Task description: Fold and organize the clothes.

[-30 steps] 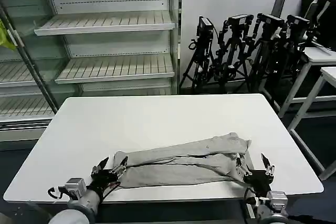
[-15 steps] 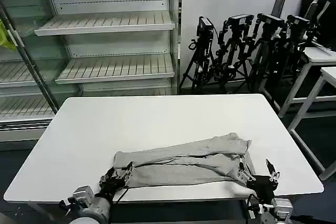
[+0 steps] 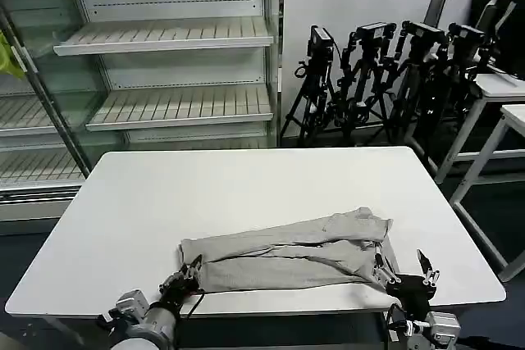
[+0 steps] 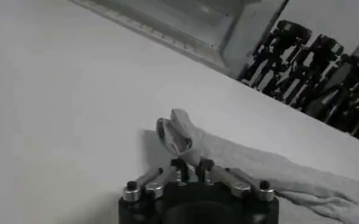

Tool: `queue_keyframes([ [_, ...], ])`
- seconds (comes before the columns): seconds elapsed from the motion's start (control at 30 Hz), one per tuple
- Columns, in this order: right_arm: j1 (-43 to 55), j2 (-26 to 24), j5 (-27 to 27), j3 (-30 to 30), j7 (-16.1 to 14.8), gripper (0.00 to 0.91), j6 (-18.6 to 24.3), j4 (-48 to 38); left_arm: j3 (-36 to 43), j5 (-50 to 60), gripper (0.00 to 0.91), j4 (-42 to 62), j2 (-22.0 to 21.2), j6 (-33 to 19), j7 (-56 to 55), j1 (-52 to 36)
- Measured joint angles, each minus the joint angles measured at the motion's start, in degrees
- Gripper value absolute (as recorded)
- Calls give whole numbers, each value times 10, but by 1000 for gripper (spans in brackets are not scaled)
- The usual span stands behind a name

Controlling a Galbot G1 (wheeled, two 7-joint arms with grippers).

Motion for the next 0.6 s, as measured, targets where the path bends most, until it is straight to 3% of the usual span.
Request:
queue_keyframes([
  [0.23,3,1,3,4,2,907,-3,3,-42,-49,40,-13,20,8,-2,0],
  [0.6,15,-2,12,2,4,907,-10,-1,-200,-190,40,17,99,35,3,-10],
])
